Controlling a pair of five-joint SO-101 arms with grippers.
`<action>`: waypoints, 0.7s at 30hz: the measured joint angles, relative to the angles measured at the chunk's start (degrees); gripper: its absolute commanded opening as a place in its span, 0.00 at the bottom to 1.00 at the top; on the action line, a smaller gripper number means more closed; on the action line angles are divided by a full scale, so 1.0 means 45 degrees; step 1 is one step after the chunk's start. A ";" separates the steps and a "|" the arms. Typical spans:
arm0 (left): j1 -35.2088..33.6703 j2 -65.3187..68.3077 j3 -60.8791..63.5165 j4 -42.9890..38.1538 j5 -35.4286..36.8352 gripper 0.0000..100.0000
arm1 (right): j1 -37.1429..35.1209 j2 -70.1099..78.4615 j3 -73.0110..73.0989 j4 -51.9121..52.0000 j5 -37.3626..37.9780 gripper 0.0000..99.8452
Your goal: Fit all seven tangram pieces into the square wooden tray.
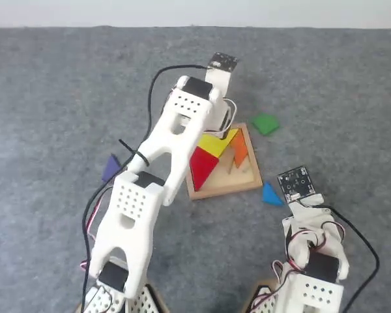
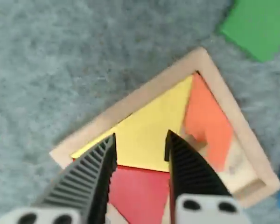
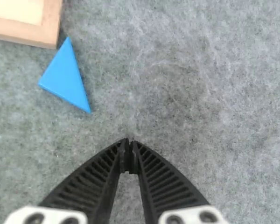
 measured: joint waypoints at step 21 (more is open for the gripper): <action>0.0938 -0.0039 0.1368 -0.0801 -0.0899 0.16 | 0.0000 0.0000 0.0000 0.0000 0.0000 0.01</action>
